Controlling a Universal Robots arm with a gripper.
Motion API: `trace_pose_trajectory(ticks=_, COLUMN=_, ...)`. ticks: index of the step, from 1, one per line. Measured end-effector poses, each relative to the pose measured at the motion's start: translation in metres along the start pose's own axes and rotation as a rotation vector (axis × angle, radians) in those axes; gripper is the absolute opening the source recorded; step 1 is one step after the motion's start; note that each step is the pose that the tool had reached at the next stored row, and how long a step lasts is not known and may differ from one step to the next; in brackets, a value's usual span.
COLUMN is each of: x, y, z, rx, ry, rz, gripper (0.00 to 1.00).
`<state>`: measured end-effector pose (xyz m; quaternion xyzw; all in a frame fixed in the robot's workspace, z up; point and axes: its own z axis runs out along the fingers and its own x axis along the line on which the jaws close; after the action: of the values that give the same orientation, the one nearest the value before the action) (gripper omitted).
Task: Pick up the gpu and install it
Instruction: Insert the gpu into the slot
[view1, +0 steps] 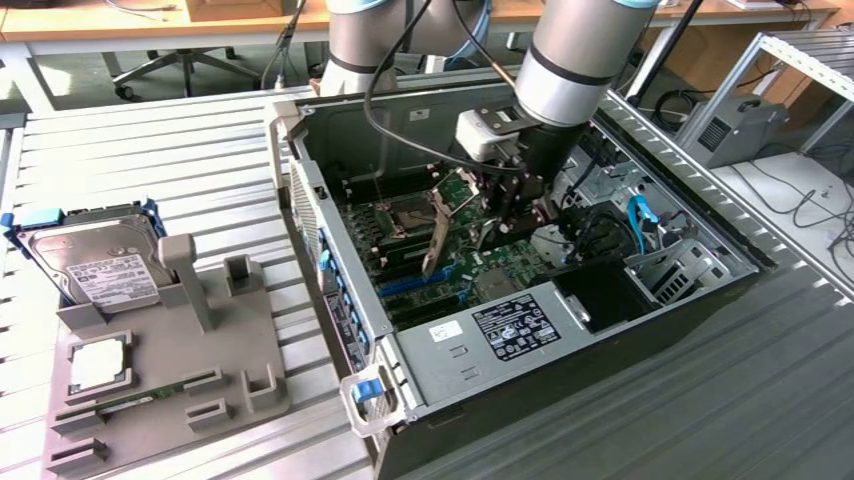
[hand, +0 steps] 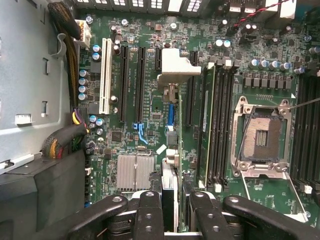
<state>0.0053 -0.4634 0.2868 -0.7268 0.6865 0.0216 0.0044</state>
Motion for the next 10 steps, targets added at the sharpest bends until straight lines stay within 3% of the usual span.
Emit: trace_pose_trajectory(ticks=10, x=0.0000, y=0.0075, z=0.0017, rx=0.0000, ry=0.0000, rz=0.000, gripper=0.26)
